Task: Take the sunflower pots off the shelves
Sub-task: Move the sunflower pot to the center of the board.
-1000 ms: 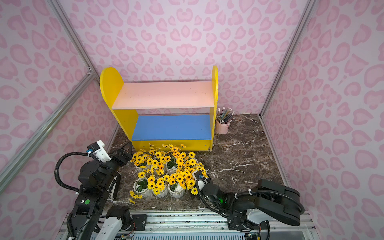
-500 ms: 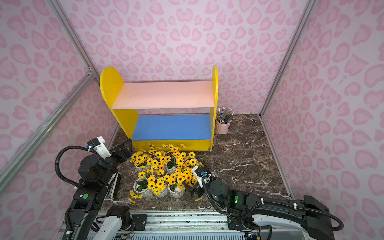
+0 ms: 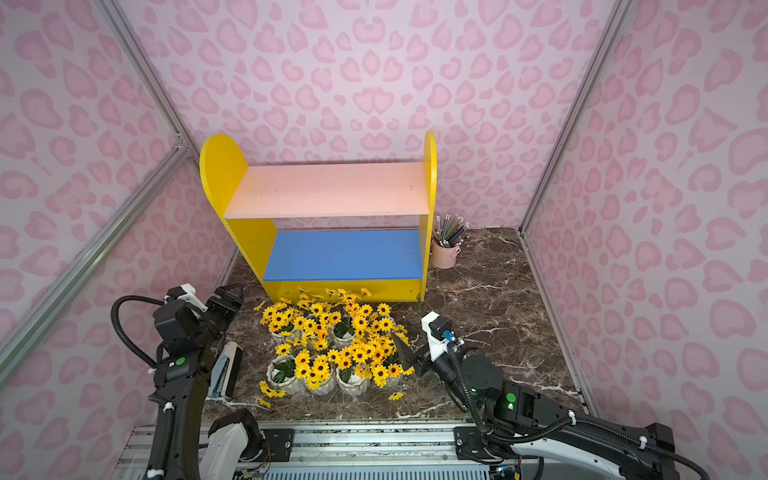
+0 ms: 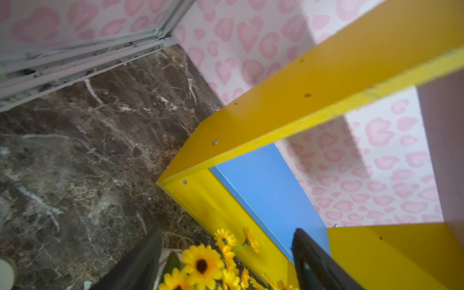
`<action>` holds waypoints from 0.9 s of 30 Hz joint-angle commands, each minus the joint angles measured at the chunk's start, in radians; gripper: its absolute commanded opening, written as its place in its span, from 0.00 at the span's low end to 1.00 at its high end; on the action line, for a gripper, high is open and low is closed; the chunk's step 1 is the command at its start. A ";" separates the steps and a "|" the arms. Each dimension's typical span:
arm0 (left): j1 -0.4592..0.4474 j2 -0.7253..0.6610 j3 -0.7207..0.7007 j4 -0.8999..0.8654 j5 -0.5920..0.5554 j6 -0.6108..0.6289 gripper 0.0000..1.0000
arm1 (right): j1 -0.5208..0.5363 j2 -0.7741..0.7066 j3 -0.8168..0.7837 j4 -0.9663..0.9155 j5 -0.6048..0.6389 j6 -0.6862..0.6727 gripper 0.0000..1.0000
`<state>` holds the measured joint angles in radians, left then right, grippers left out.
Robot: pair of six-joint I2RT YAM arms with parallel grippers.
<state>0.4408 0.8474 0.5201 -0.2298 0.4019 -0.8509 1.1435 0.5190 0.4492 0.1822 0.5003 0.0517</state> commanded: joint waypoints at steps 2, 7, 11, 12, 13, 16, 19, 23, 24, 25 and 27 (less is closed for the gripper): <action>0.016 0.078 -0.094 0.204 0.158 -0.121 0.61 | -0.042 -0.033 0.003 0.006 -0.025 0.021 0.77; 0.016 0.170 -0.172 0.267 0.143 -0.162 0.14 | -0.061 -0.042 0.001 0.007 -0.008 0.034 0.62; 0.014 0.271 -0.166 0.324 0.102 -0.182 0.04 | -0.073 -0.040 -0.006 0.014 -0.009 0.041 0.55; 0.006 0.297 -0.163 0.341 0.091 -0.181 0.04 | -0.076 -0.039 -0.007 0.016 -0.011 0.042 0.55; -0.006 0.313 -0.155 0.328 0.067 -0.173 0.03 | -0.077 -0.040 -0.009 0.017 -0.014 0.042 0.55; -0.039 0.361 -0.146 0.335 0.022 -0.157 0.03 | -0.083 -0.046 -0.013 0.023 -0.013 0.043 0.55; -0.114 0.436 -0.139 0.380 -0.003 -0.161 0.03 | -0.089 -0.043 -0.018 0.030 -0.024 0.045 0.55; -0.148 0.496 -0.145 0.412 -0.011 -0.154 0.03 | -0.093 -0.030 -0.016 0.021 -0.028 0.048 0.54; -0.155 0.496 -0.155 0.419 -0.009 -0.157 0.03 | -0.092 -0.029 -0.014 0.014 -0.028 0.051 0.54; -0.165 0.488 -0.167 0.432 -0.012 -0.164 0.04 | -0.093 -0.029 -0.015 0.013 -0.028 0.051 0.54; -0.195 0.471 -0.177 0.439 -0.036 -0.170 0.03 | -0.093 -0.033 -0.022 0.026 -0.025 0.050 0.54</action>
<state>0.2733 1.3312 0.3531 0.1402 0.3859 -1.0138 1.0515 0.4896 0.4297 0.1715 0.4751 0.0902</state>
